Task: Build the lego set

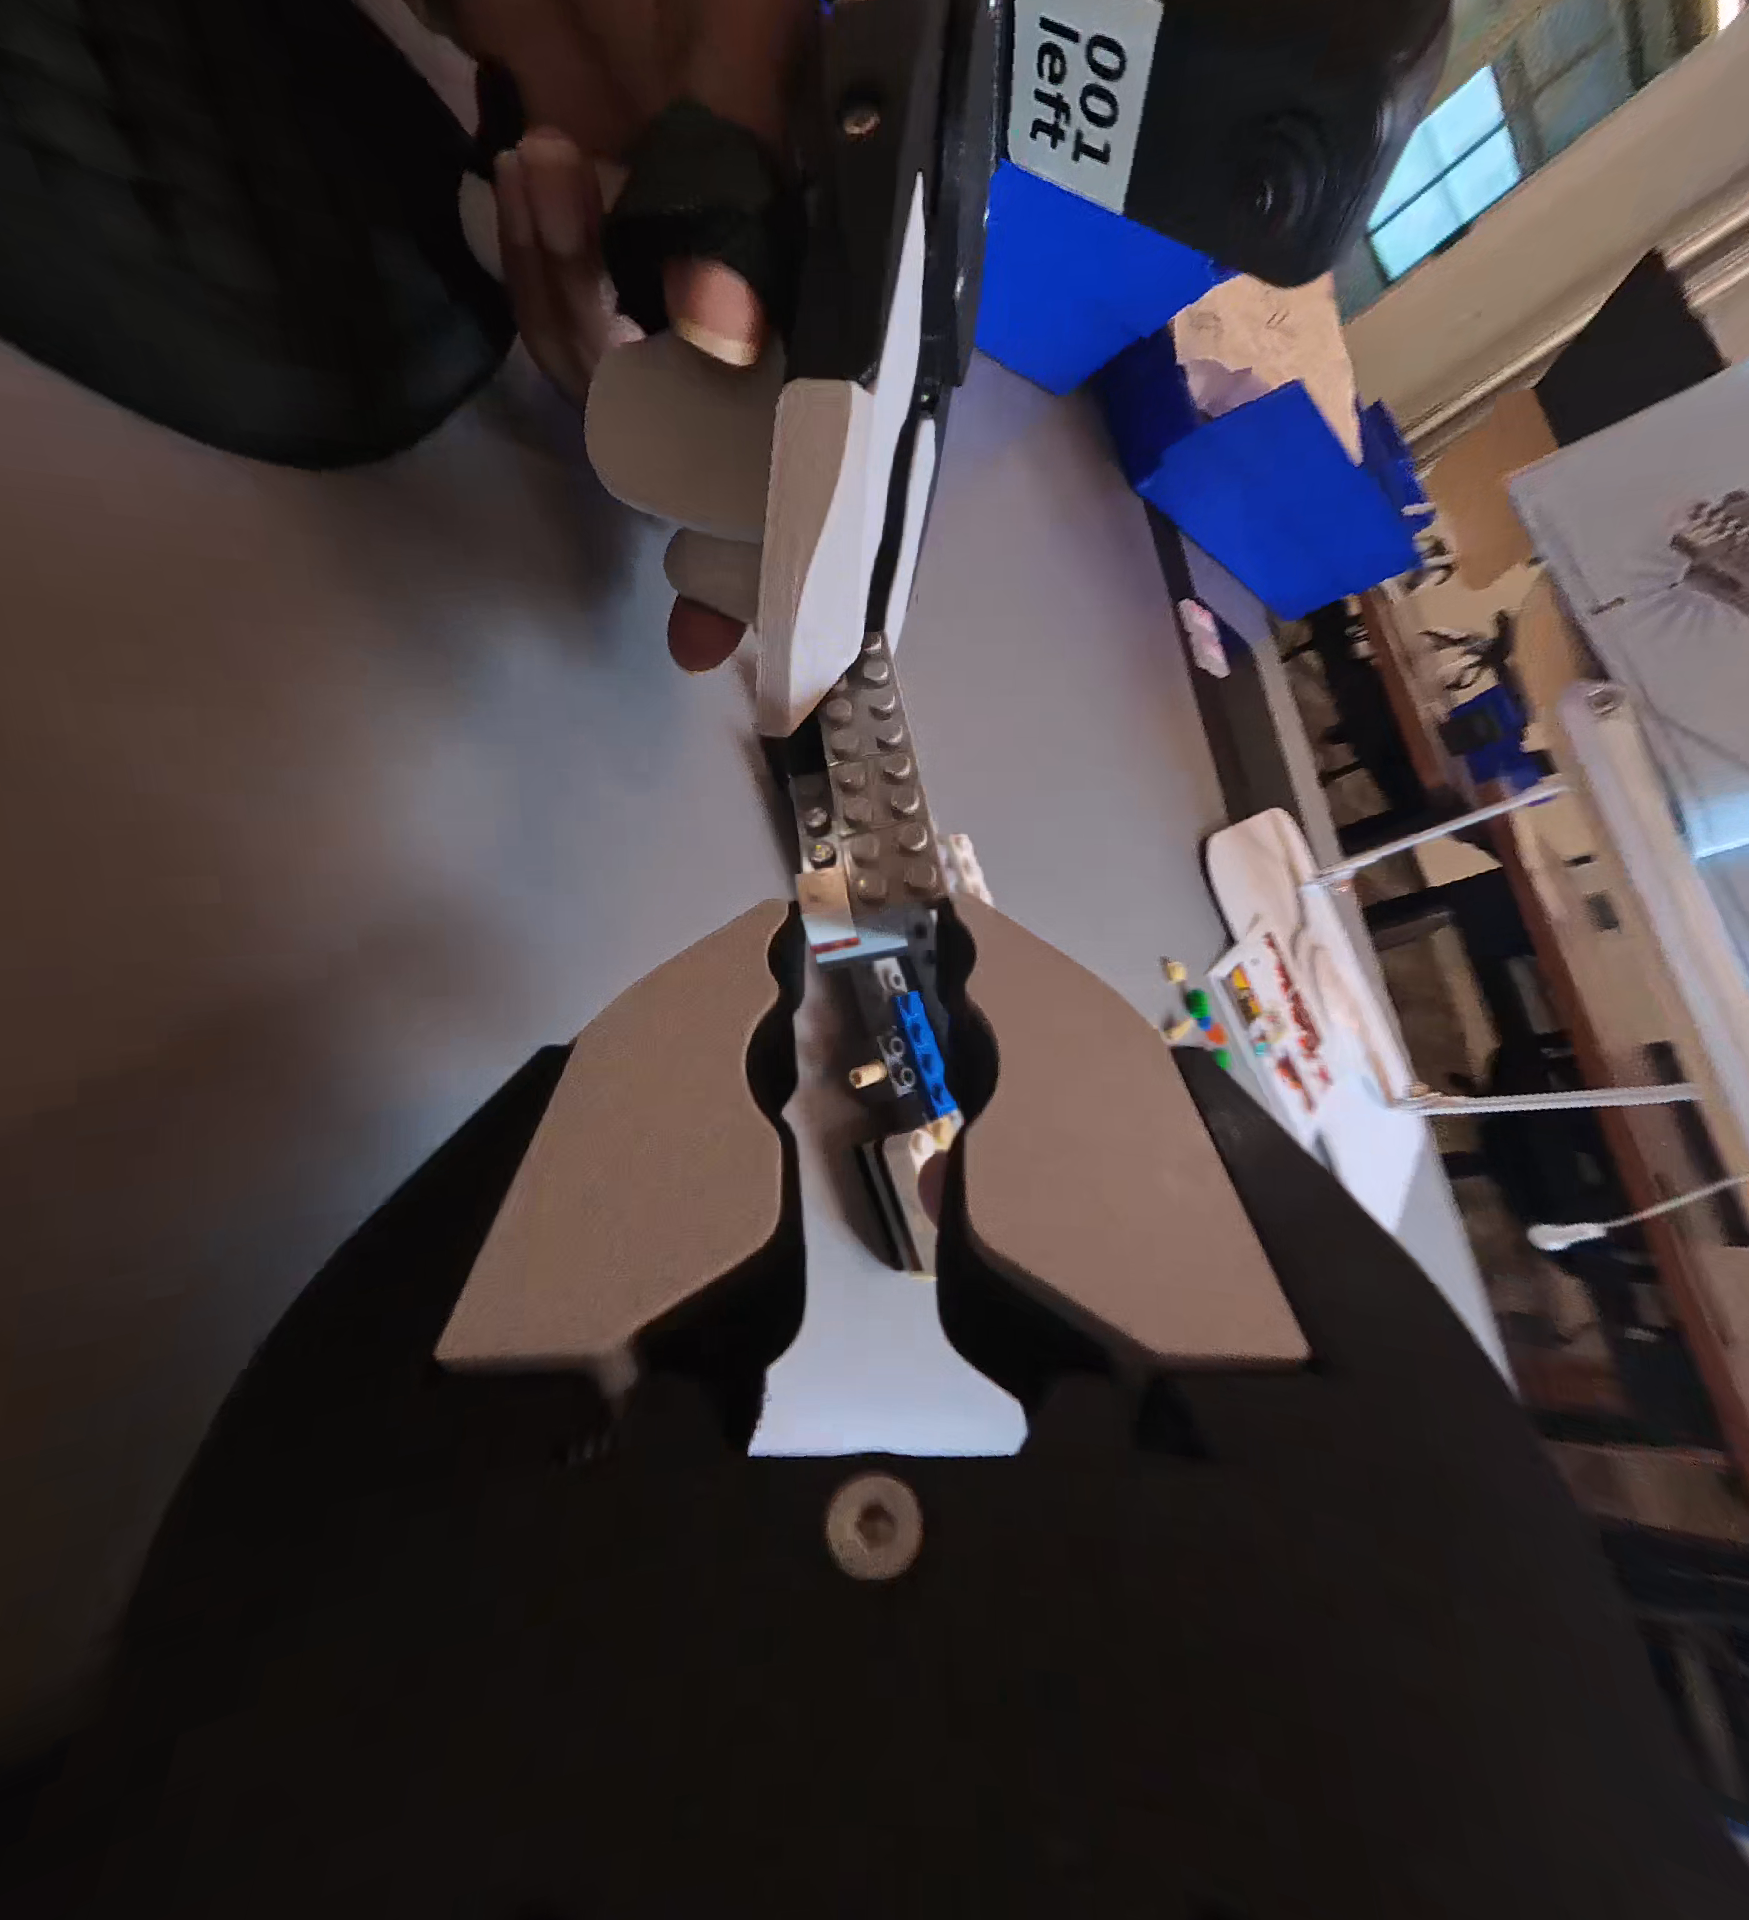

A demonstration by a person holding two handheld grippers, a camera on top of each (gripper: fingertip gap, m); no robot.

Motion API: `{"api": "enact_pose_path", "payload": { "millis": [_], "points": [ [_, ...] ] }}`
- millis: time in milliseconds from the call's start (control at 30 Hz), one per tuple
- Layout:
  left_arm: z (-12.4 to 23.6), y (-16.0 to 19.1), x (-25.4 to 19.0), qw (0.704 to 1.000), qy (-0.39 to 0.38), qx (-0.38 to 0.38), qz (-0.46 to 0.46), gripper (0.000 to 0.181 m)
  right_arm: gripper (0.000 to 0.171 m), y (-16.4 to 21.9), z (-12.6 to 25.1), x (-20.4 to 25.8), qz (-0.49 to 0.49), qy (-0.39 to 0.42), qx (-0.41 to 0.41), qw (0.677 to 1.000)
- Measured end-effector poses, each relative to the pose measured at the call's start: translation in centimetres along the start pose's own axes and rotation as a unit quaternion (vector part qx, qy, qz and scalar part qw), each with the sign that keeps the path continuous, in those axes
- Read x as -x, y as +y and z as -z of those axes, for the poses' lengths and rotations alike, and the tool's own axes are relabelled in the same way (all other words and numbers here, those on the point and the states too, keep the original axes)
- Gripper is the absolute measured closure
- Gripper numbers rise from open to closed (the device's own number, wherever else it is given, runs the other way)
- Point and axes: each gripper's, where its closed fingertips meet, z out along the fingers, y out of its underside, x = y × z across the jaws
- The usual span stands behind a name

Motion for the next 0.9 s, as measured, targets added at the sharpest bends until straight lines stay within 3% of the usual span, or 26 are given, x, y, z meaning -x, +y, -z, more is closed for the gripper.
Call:
{"api": "enact_pose_path", "payload": {
  "millis": [100, 333, 600, 900],
  "points": [
    [0.0, 0.1, -0.1, 1.0, 0.006, 0.004, -0.008, 0.159, 0.147, 0.1, 0.0, 0.2, -0.108, -0.06, -0.018, 0.992],
    [0.9, -0.2, 0.3, 0.987, -0.046, 0.01, -0.157, 0.143, 0.147, 1.1, 0.5, 0.0, -0.311, -0.177, -0.036, 0.933],
    [0.2, 0.4, 1.7, 0.936, -0.137, 0.043, -0.321, 0.138, 0.147, 2.2, 0.4, 1.1, -0.286, -0.226, -0.006, 0.931],
    [0.3, 0.5, 0.9, 0.941, -0.115, 0.045, -0.316, 0.145, 0.147, 0.3, -0.4, 0.5, -0.286, -0.221, -0.051, 0.931]
  ]
}}
